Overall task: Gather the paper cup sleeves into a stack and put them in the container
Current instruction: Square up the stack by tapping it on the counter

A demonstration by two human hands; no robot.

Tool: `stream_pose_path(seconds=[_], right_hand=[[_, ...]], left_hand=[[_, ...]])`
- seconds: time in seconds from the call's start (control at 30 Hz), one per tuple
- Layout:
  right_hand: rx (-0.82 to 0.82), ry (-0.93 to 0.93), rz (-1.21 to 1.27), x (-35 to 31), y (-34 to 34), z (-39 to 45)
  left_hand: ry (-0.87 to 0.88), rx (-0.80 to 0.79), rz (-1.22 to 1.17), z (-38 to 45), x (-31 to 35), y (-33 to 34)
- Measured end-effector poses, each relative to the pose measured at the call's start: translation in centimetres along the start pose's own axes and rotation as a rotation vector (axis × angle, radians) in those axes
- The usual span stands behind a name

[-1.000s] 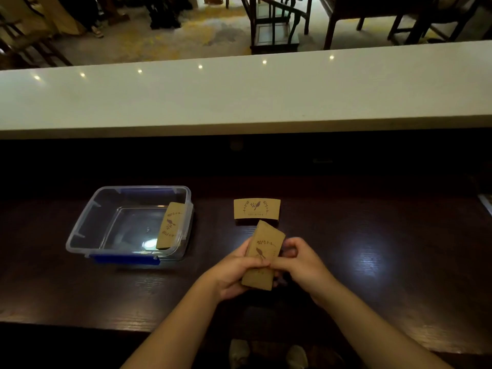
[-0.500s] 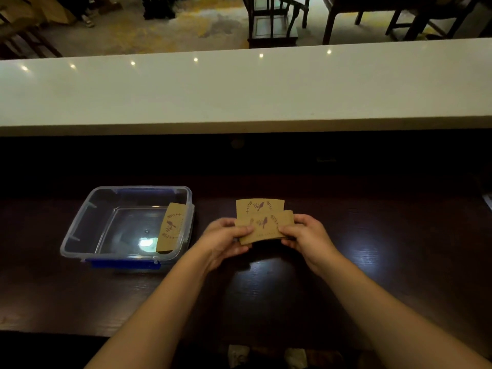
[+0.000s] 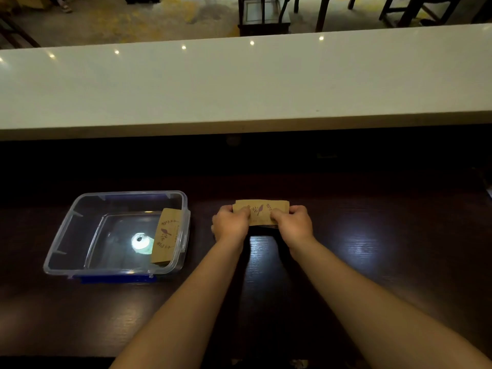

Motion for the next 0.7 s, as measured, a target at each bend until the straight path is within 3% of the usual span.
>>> stream_pose_path(seconds=[0.1, 0.37, 0.5, 0.7], right_hand=[[-0.077, 0.0, 0.053, -0.2, 0.4, 0.6], [-0.293, 0.083, -0.012, -0.6, 0.1, 2.4], [-0.347, 0.08, 0.009, 0.4, -0.7, 2.6], [-0.297, -0.117, 0.051, 2.7, -3.4, 0.8]], left_hand=[[-0.021, -0.099, -0.097, 0.4, 0.0, 0.5], [-0.061, -0.342, 0.025, 1.9, 0.7, 0.0], [-0.037, -0.336, 0.035, 1.7, 0.3, 0.0], [0.216, -0.329, -0.033, -1.6, -1.5, 0.4]])
Point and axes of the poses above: each hand's wrist, its own z-axis towards the middle knuckle, its own y-axis out of the palm, x = y × z, the point moved 4 cm from there along z, towards the middle knuckle, and after that the axes turned 3 degrees about -y, right-handed, at the moved point
